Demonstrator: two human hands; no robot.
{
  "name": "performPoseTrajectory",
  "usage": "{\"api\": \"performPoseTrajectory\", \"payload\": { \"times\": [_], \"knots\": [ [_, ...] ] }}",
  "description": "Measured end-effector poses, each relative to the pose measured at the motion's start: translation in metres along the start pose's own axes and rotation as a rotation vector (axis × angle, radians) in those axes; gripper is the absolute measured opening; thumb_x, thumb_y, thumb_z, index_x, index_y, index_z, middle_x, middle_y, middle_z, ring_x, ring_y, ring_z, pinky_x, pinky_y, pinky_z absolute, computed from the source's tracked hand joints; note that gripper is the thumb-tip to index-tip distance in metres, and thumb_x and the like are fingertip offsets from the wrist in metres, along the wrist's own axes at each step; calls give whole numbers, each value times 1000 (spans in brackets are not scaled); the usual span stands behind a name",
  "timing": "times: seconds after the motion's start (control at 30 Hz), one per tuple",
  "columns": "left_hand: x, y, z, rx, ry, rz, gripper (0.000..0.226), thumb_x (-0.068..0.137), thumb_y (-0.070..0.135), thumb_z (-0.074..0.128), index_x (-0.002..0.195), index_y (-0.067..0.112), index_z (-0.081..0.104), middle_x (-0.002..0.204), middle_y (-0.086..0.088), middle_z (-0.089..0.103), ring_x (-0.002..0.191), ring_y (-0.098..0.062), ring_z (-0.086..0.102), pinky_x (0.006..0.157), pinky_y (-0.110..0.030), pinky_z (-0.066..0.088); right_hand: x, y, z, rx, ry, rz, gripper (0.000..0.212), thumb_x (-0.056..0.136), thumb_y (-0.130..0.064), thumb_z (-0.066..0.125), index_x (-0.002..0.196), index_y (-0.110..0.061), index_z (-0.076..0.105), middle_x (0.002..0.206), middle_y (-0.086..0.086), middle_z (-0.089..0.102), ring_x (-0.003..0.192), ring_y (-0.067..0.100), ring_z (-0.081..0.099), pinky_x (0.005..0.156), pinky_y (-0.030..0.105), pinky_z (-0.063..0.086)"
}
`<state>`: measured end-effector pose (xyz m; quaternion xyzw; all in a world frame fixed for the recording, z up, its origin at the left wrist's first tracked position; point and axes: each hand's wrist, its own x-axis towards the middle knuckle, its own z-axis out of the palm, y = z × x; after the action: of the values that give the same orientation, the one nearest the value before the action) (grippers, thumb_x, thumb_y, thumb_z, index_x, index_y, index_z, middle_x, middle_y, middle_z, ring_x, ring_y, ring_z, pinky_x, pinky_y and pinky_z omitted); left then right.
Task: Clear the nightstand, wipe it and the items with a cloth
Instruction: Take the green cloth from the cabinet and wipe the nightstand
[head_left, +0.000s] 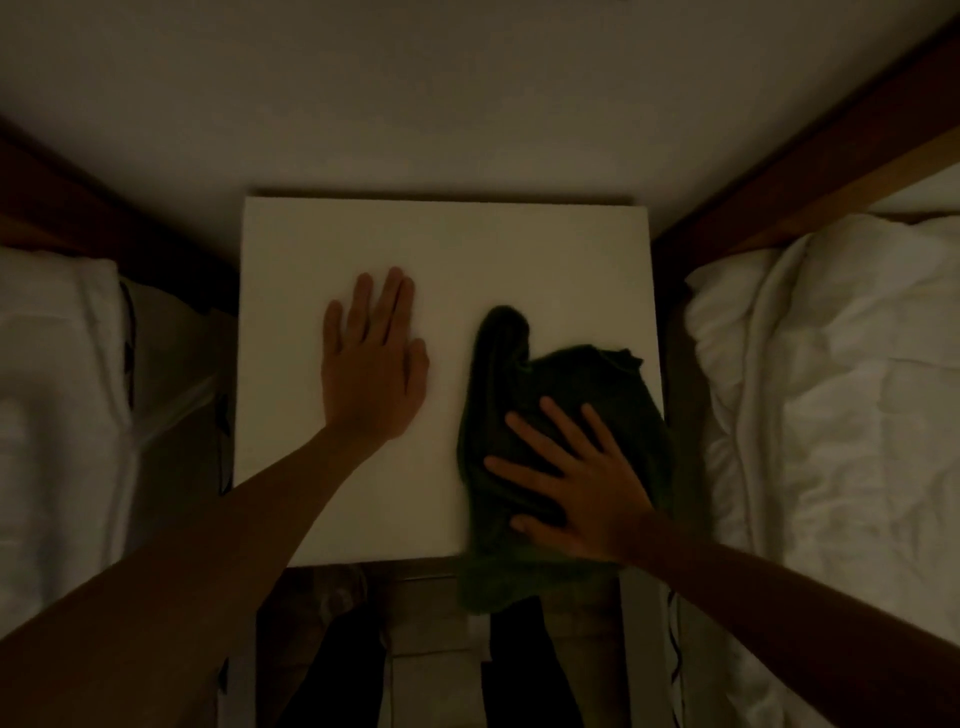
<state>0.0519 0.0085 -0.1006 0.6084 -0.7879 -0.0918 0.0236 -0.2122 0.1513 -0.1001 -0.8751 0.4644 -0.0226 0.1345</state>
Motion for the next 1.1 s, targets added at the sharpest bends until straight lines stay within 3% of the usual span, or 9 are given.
{"api": "performPoseTrajectory", "payload": {
  "times": [0.1,0.17,0.27,0.47,0.6,0.67,0.93,1.0,1.1],
  "knots": [
    [0,0,3,15,3,-1,64,102,38,24,160,16,12,168,-2,13,155,-29,11,124,-52,11,24,30,-10,14,-2,-88,70,89,-75,47,152,-50,30,168,-7,17,155,33,9,121,62,6],
    [0,-1,5,21,10,-3,64,102,39,23,160,17,11,168,-2,12,155,-28,10,124,-53,11,55,59,-18,-31,43,-32,68,90,-75,45,151,-48,34,168,-5,18,155,34,10,121,62,6],
    [2,-3,7,21,27,-2,65,102,41,23,161,18,10,169,-1,11,155,-28,9,124,-53,12,118,105,-36,-92,81,233,65,92,-75,40,150,-45,39,167,-2,21,154,35,12,119,64,14],
    [1,-5,8,8,28,20,65,102,39,27,161,18,8,169,0,9,156,-26,7,125,-51,8,148,129,-54,-64,22,625,73,93,-79,15,156,-44,22,169,-5,13,156,29,3,123,57,2],
    [0,-6,8,8,20,14,65,102,40,26,161,18,10,169,-1,11,155,-27,8,124,-51,10,109,98,-42,63,113,936,69,95,-76,18,156,-45,19,170,-5,7,156,30,4,122,57,17],
    [1,-5,8,8,14,14,65,101,40,27,160,18,11,168,-1,13,155,-27,9,124,-51,9,79,67,-33,66,147,995,66,96,-73,21,157,-47,16,170,-5,4,155,32,10,119,57,26],
    [0,0,-5,-9,-94,11,64,104,34,27,160,13,7,169,-5,6,155,-30,5,124,-54,6,-18,-83,13,41,127,1027,71,100,-63,24,161,-29,12,170,5,2,156,28,-1,125,49,9],
    [-5,3,-12,-38,-159,35,66,103,34,28,160,10,5,169,-10,2,155,-30,2,124,-54,6,-16,-112,20,100,149,1067,65,104,-53,22,161,-22,15,170,5,4,156,26,0,125,50,11],
    [-47,11,-17,-169,-228,220,64,103,31,32,159,8,13,168,-11,5,155,-28,3,125,-52,10,0,-137,21,239,227,1076,56,105,-27,30,159,-14,23,168,4,10,156,23,4,125,49,13]
  ]
}}
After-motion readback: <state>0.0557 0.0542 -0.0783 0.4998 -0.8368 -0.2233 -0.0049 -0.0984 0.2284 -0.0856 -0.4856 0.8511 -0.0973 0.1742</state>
